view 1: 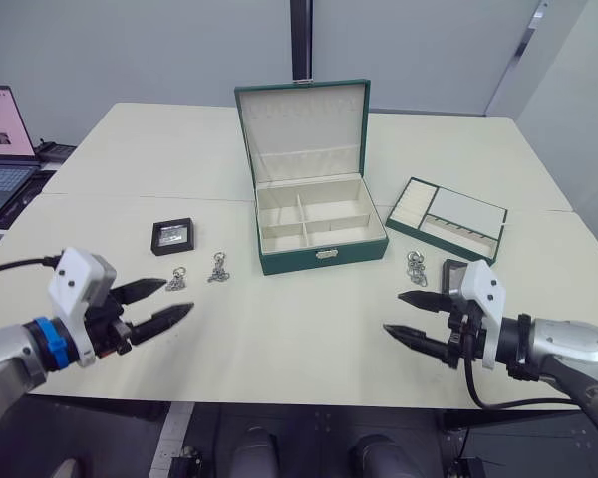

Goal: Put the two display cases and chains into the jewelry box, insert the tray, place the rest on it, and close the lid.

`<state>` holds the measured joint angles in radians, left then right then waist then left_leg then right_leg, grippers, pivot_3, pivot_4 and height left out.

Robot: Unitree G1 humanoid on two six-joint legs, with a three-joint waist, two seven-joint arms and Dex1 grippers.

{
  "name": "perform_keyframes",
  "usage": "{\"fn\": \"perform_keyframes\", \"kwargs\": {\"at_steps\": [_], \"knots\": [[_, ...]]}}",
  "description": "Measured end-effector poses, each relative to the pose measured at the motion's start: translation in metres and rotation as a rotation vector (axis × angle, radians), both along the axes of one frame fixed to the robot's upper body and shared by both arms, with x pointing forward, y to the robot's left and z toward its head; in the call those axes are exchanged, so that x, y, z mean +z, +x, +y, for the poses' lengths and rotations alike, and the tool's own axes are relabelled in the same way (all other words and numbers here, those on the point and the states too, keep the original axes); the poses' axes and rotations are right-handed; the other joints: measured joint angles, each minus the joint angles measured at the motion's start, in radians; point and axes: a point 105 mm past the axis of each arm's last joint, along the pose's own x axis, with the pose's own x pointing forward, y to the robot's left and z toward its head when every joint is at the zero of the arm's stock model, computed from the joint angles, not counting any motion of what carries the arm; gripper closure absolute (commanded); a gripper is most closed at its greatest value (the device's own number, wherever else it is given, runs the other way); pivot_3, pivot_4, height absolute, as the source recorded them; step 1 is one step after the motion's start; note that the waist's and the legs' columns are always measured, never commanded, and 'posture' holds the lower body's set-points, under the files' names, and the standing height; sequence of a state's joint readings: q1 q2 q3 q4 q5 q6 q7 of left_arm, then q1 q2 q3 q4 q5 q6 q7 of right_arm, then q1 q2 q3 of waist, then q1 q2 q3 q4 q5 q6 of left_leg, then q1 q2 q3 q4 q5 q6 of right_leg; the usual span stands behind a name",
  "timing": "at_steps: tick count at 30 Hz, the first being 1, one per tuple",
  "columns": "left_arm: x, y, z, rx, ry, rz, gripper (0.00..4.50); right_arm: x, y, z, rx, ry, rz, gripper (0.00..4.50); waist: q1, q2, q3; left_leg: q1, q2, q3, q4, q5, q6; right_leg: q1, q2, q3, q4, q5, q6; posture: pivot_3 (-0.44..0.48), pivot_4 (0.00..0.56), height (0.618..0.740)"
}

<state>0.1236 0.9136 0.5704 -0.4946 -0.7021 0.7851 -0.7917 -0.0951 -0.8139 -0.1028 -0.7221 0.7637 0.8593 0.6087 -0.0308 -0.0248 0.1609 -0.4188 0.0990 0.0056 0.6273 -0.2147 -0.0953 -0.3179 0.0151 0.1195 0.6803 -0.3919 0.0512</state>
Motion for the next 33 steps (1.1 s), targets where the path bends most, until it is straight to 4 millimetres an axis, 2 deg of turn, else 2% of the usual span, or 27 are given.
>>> {"fn": "perform_keyframes", "kwargs": {"at_steps": [3,7,8,9,13,18,22,25,30,33], "knots": [[0.006,0.017,-0.003,0.021,0.015,-0.037,3.18,0.005,0.016,-0.001,-0.033,-0.009,-0.022,3.05,0.001,0.0,0.0,-0.001,0.0,0.0,0.0,0.0,0.0,0.001,0.0,0.0,0.0,0.0,0.0,0.0,0.15,0.726],[0.005,0.035,-0.008,0.044,0.043,-0.038,4.41,0.003,0.038,-0.007,-0.081,-0.055,-0.027,3.98,0.0,0.0,0.0,-0.002,0.0,0.001,0.0,0.0,0.0,0.0,0.0,0.001,0.0,0.0,0.0,0.0,0.15,0.726],[0.005,0.04,-0.009,0.045,0.05,-0.042,4.5,0.003,0.046,-0.01,-0.104,-0.073,-0.031,4.19,0.0,0.0,0.0,-0.002,0.0,0.001,0.0,0.0,0.0,0.0,0.0,0.001,0.0,0.0,0.0,0.0,0.15,0.726],[0.006,0.043,-0.01,0.044,0.056,-0.045,4.5,0.003,0.052,-0.012,-0.121,-0.085,-0.038,4.45,0.0,0.0,0.0,-0.002,0.0,0.001,0.0,0.0,0.0,0.0,0.0,0.001,0.0,0.0,0.0,0.0,0.15,0.726],[0.002,0.06,-0.012,0.068,0.099,-0.047,4.5,0.007,0.08,-0.019,-0.195,-0.111,-0.065,4.48,0.0,0.001,0.001,-0.001,0.0,0.002,0.0,0.0,0.0,0.0,0.0,0.001,0.001,0.0,0.0,0.0,0.15,0.726],[0.01,0.094,-0.007,0.136,0.169,-0.093,4.5,0.027,0.122,-0.032,-0.317,-0.14,-0.115,4.48,0.002,0.001,0.001,-0.002,0.0,0.003,0.0,0.001,-0.001,0.0,0.0,0.001,0.0,0.0,0.0,0.0,0.15,0.726],[0.004,0.115,-0.005,0.164,0.237,-0.067,4.5,0.019,0.145,-0.043,-0.387,-0.188,-0.079,4.48,0.002,0.002,0.001,-0.002,0.001,0.004,0.0,0.002,-0.003,-0.001,0.0,0.001,0.0,0.0,0.0,0.0,0.15,0.726],[-0.006,0.132,-0.01,0.148,0.281,-0.03,4.5,0.008,0.158,-0.043,-0.394,-0.224,-0.053,4.48,0.002,0.002,0.001,-0.002,0.001,0.005,0.001,0.002,-0.003,-0.001,0.0,0.002,0.001,0.0,0.0,0.0,0.15,0.726],[-0.026,0.15,-0.02,0.125,0.304,0.032,4.5,-0.009,0.166,-0.035,-0.366,-0.245,-0.029,4.48,0.002,0.002,0.002,-0.002,0.001,0.005,0.002,0.002,-0.004,-0.002,0.0,0.001,0.001,0.0,0.0,0.0,0.15,0.726],[-0.033,0.159,-0.026,0.103,0.308,0.043,4.5,-0.011,0.169,-0.026,-0.34,-0.247,-0.035,4.48,0.001,0.002,0.002,-0.002,0.001,0.005,0.002,0.002,-0.004,-0.002,0.0,0.001,0.001,0.0,0.0,0.0,0.15,0.726]]}}
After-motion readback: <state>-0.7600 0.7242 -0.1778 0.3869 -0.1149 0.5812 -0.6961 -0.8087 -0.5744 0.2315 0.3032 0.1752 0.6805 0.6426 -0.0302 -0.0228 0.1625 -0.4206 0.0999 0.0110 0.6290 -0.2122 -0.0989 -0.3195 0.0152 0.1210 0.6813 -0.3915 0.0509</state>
